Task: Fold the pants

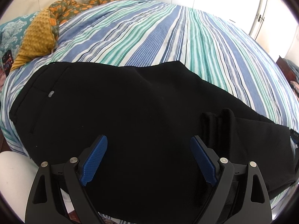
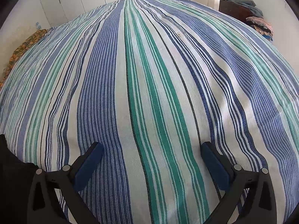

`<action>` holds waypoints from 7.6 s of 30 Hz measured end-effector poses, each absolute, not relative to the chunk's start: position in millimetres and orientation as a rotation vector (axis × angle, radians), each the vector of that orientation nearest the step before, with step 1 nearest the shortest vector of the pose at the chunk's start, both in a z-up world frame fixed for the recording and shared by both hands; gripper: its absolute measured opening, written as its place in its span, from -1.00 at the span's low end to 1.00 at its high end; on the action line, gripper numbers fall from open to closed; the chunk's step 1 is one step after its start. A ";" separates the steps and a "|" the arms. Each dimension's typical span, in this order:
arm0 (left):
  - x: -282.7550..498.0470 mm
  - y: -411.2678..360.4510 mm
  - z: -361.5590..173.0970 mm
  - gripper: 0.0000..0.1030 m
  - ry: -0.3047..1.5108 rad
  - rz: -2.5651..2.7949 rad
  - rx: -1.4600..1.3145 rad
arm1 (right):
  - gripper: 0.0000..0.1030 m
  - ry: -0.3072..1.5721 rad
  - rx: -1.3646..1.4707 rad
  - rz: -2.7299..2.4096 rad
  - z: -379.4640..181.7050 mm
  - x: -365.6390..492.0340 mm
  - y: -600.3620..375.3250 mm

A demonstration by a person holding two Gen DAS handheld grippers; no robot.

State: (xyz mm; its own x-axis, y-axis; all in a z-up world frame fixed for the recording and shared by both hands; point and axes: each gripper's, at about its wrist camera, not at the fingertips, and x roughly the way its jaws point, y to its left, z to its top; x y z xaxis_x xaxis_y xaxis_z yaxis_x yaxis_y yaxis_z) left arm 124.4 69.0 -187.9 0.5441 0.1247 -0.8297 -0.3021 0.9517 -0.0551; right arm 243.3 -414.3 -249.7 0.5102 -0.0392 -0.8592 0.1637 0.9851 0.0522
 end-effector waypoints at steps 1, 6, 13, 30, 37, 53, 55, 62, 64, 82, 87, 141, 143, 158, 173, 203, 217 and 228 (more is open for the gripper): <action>124.4 68.6 -187.7 0.77 0.965 0.254 -0.196 | 1.00 1.037 0.098 -0.135 -251.0 245.9 -409.5; 125.6 70.8 -188.2 0.77 0.967 0.253 -0.203 | 1.00 0.987 0.110 -0.130 -248.1 239.3 -409.8; 126.4 71.1 -187.4 0.78 0.968 0.254 -0.214 | 1.00 1.013 0.135 -0.117 -247.7 241.0 -413.8; 122.5 71.7 -183.5 0.78 0.954 0.244 -0.242 | 1.00 1.012 0.138 -0.115 -247.8 241.7 -415.2; 121.2 73.5 -181.2 0.78 0.943 0.248 -0.247 | 1.00 1.013 0.138 -0.116 -247.7 241.7 -415.1; 121.7 65.5 -184.4 0.78 0.956 0.240 -0.191 | 1.00 1.013 0.138 -0.116 -247.8 241.7 -415.2; 122.9 65.6 -186.0 0.78 0.963 0.238 -0.196 | 1.00 1.013 0.138 -0.116 -247.7 241.7 -415.2; 122.5 62.9 -180.3 0.78 0.978 0.216 -0.191 | 1.00 1.013 0.138 -0.116 -247.8 241.7 -415.1; 122.2 78.4 -163.8 0.77 0.992 0.166 -0.251 | 1.00 1.013 0.139 -0.116 -247.8 241.7 -415.1; 95.0 358.3 -202.1 0.84 1.061 0.347 -0.795 | 1.00 1.013 0.140 -0.118 -247.7 241.6 -414.7; 115.0 339.8 -200.7 0.76 1.049 0.138 -0.779 | 1.00 1.013 0.140 -0.119 -247.8 241.6 -414.6; 157.4 35.7 -64.0 0.15 0.872 -0.095 -0.386 | 0.07 0.884 0.161 0.662 -183.4 75.4 -253.6; 156.4 51.5 -87.0 -0.74 0.907 0.000 -0.302 | 0.07 0.902 0.228 0.782 -176.7 79.7 -238.1; 135.3 35.4 -185.8 -0.95 1.023 -0.064 -0.295 | 0.07 1.450 0.437 0.862 -245.0 191.0 -156.6; 100.4 69.7 -129.2 0.05 0.860 0.056 -0.350 | -0.60 1.197 0.297 0.929 -172.6 149.8 -136.0; 93.1 42.2 -120.3 0.05 0.908 -0.007 -0.306 | -0.63 1.096 0.793 0.726 -193.2 115.9 -347.2; 108.5 -15.7 -138.0 0.11 1.015 -0.059 -0.091 | 0.04 0.996 0.060 0.452 -131.4 99.5 -308.1; 95.5 -49.9 -162.9 0.22 1.071 -0.072 0.050 | 0.05 1.015 0.007 0.499 -186.2 55.3 -261.1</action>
State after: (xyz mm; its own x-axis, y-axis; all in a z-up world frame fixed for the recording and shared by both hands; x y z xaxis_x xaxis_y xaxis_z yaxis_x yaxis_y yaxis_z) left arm 95.5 -49.9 -162.9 0.4771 -0.0346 -0.8781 0.0830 0.9965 0.0058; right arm 55.3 -261.1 -186.2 0.4255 0.4029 -0.8104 -0.3961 0.8880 0.2335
